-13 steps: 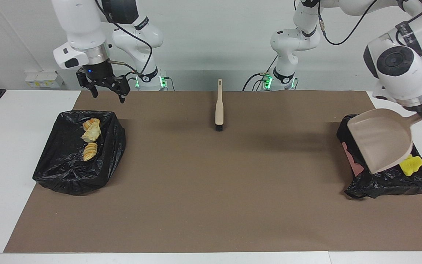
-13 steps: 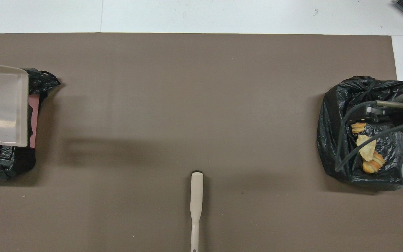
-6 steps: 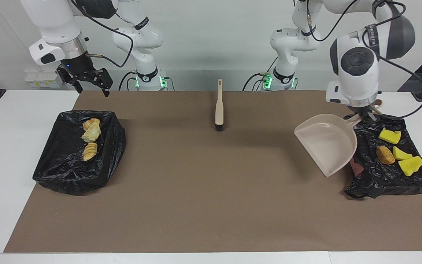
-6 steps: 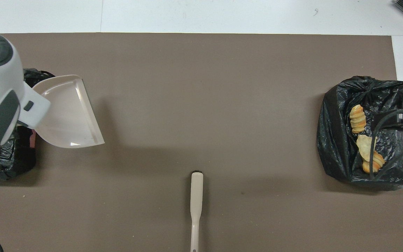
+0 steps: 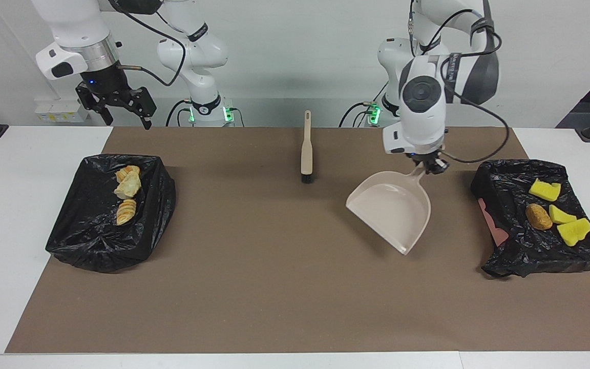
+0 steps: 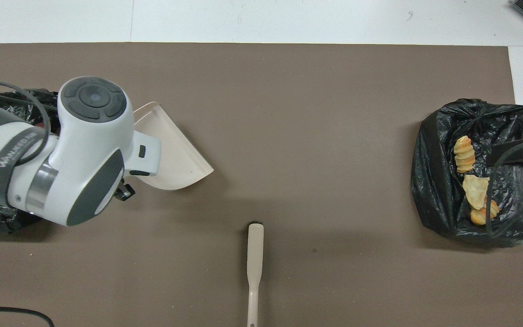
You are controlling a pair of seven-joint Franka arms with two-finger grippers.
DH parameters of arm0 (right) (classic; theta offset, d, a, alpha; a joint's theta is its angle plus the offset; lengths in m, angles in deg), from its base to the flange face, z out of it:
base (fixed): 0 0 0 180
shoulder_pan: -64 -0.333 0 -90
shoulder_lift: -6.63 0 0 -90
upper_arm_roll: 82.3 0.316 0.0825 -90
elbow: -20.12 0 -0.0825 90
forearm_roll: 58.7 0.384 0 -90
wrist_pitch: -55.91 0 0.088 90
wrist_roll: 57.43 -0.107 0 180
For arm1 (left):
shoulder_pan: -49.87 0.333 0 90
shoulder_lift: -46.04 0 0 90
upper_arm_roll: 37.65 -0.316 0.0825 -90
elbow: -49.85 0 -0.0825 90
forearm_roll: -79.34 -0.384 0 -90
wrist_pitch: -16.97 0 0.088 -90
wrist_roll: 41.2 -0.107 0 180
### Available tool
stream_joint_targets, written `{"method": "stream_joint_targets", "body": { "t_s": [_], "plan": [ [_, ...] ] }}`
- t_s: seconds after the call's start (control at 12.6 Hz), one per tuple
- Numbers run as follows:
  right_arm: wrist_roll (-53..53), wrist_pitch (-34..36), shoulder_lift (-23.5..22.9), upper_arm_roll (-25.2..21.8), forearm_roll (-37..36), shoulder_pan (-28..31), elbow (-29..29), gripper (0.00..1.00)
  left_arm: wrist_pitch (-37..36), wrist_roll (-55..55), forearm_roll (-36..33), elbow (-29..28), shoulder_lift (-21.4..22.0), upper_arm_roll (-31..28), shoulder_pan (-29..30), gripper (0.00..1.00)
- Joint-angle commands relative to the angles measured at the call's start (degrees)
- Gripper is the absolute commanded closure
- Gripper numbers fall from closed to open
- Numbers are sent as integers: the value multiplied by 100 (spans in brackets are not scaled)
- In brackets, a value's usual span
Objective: Sweep and dump trash in bin
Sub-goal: 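Carry the empty dustpan back to mid-table with the left gripper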
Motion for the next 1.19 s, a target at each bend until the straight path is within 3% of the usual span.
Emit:
{"method": "stream_joint_targets", "body": {
  "t_s": [0.0,0.32,0.56,0.79,0.95,1.11],
  "plan": [
    [146,102,33,6,100,19,-6,0,629,1041,616,-58,-182,-118,-324,100],
    [146,93,33,-2,100,10,-6,0,1561,2817,1172,56,-674,-127,-913,100],
    [146,76,33,6,100,27,-6,0,1975,3557,1647,117,-946,-127,-1168,100],
    [155,58,33,15,100,36,3,0,2528,4671,1691,118,-1341,-127,-1703,100],
    [181,137,68,32,108,28,20,0,2845,5280,1683,441,-1684,-127,-1906,100],
    [164,146,95,24,344,27,82,0,2935,5256,1604,504,-1712,-127,-1907,0]
  ]
}}
